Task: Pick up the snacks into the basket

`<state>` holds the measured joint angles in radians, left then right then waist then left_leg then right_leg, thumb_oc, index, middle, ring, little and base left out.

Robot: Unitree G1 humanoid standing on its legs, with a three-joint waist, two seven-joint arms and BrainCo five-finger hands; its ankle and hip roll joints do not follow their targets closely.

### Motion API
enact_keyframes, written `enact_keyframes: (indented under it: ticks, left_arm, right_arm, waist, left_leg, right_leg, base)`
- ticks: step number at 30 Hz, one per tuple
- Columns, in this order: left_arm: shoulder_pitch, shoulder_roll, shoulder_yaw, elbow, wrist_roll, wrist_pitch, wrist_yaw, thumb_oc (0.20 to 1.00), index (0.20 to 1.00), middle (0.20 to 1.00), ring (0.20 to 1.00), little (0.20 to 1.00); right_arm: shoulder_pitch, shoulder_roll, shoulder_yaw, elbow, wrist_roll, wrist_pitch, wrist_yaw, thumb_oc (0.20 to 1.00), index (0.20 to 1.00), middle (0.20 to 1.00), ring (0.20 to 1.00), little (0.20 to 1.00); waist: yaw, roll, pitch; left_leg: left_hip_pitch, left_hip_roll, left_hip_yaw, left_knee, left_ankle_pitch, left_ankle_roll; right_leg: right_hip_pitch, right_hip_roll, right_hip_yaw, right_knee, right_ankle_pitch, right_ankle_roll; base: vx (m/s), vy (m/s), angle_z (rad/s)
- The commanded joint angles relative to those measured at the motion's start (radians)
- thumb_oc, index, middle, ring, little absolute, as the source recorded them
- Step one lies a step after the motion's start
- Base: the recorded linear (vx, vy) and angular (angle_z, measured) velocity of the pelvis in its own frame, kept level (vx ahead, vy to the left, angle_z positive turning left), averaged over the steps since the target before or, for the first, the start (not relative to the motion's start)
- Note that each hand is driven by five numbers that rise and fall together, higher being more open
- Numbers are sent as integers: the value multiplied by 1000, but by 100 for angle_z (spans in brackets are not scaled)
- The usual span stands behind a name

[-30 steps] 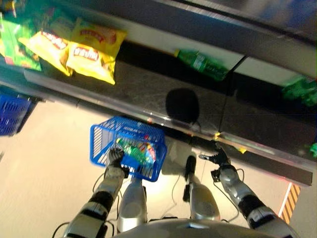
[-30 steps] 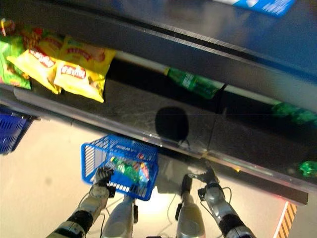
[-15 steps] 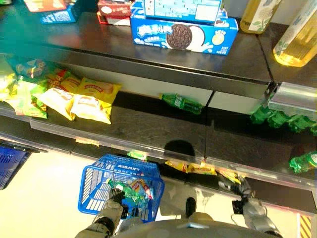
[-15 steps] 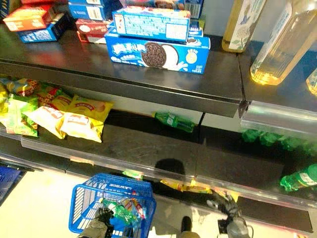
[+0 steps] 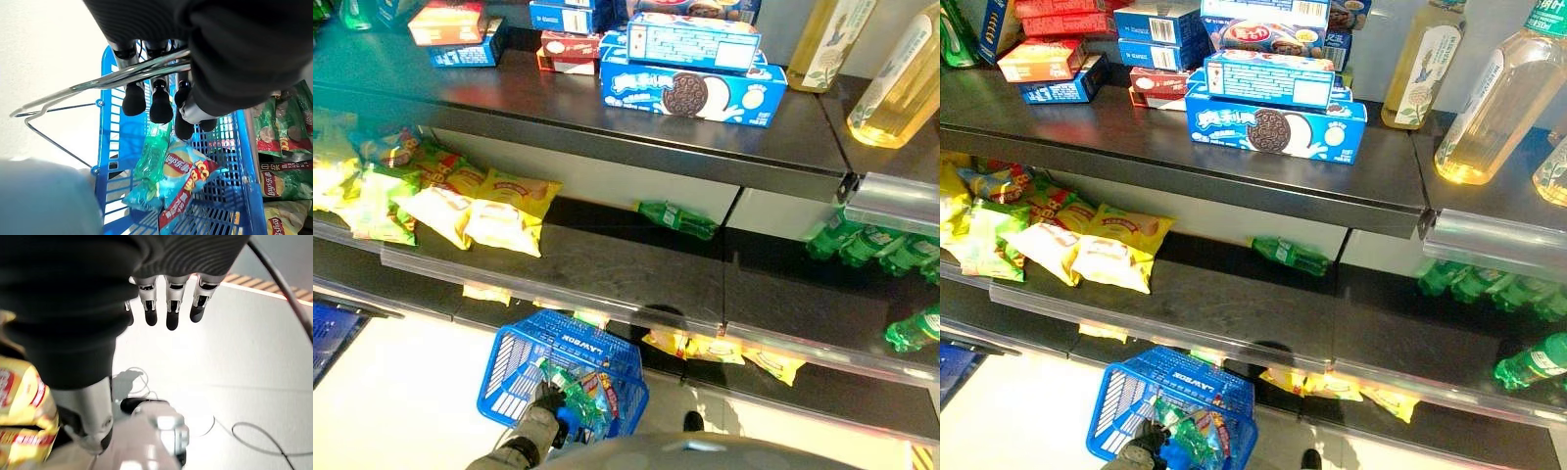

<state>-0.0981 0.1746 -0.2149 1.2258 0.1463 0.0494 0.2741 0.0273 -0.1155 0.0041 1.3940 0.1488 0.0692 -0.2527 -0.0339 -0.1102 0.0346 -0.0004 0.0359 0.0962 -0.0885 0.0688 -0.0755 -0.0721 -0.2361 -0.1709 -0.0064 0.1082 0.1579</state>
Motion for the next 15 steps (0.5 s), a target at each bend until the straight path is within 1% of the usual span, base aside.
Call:
enact_keyframes:
  ticks: [1,3,5,6,7,9,12,13,14,15]
  left_arm:
    - [-18,8,-45,37,98,12,2,200,200,200,200,200]
    - [-17,6,-46,37,96,12,2,200,200,200,200,200]
    - [-13,-4,-52,33,90,6,2,200,200,200,200,200]
    - [-13,-4,-52,33,90,6,2,200,200,200,200,200]
    - [-13,-11,-44,27,63,-3,-4,200,200,200,200,200]
    - [-8,-16,-35,21,38,-10,-3,200,200,200,200,200]
    - [0,-30,-28,17,17,-14,-8,200,200,200,200,200]
    - [0,-31,-28,17,17,-14,-8,200,200,200,200,200]
    - [-7,-48,-22,24,-9,-16,-11,200,200,200,200,200]
    - [-8,-55,-12,31,-29,-16,-16,200,200,200,200,200]
  right_arm:
    - [-71,-33,26,-7,-31,-4,-10,1000,1000,1000,1000,1000]
    - [-76,-34,30,-10,-35,-5,-10,1000,1000,1000,1000,1000]
    - [-96,-33,54,-19,-51,-7,-11,1000,1000,1000,1000,1000]
    - [-96,-33,53,-19,-51,-7,-11,1000,1000,1000,1000,1000]
    - [-117,-40,79,-31,-68,-7,-5,1000,1000,1000,1000,1000]
    - [-124,-53,97,-33,-90,-6,1,1000,1000,1000,1000,1000]
    - [-136,-71,107,-34,-105,-4,-4,1000,1000,1000,1000,1000]
    - [-136,-71,107,-34,-105,-4,-4,1000,1000,1000,1000,1000]
    - [-134,-91,98,-31,-105,-5,-6,1000,1000,1000,1000,1000]
    - [-129,-98,93,-20,-108,-3,-4,1000,1000,1000,1000,1000]
  waist:
    - [40,52,58]
    - [44,52,54]
    - [52,54,43]
    - [53,54,43]
    - [69,54,41]
    - [74,61,49]
    - [84,79,69]
    - [83,79,69]
    - [88,91,97]
    - [90,90,106]
  left_leg:
    - [-23,-54,20,1,-21,59]
    - [-20,-52,25,1,-21,59]
    - [-17,-44,31,1,-9,58]
    - [-17,-44,31,1,-9,58]
    - [-36,-39,32,1,20,54]
    - [-46,-26,29,1,47,41]
    - [-85,4,5,1,106,16]
    - [-86,4,5,1,106,16]
    - [-123,4,-34,13,133,0]
    - [-125,-6,-61,25,129,-1]
  right_leg:
    - [57,123,41,100,-88,13]
    - [67,130,43,103,-101,11]
    - [90,152,54,121,-133,3]
    - [90,152,54,121,-133,3]
    - [133,163,80,62,-149,-10]
    - [140,175,93,38,-142,-23]
    - [154,204,92,-2,-147,-47]
    - [154,204,91,-2,-147,-47]
    - [140,207,89,-2,-138,-56]
    - [131,203,83,3,-130,-60]
  base:
    - [-85,-20,-22]
    - [-56,-26,-18]
    - [-78,-50,-18]
    - [-205,-140,-20]
    - [-215,-152,-10]
    - [-234,-189,-3]
    - [-177,-143,-2]
    - [-257,-75,17]
    - [-273,-63,18]
    - [-351,-72,24]
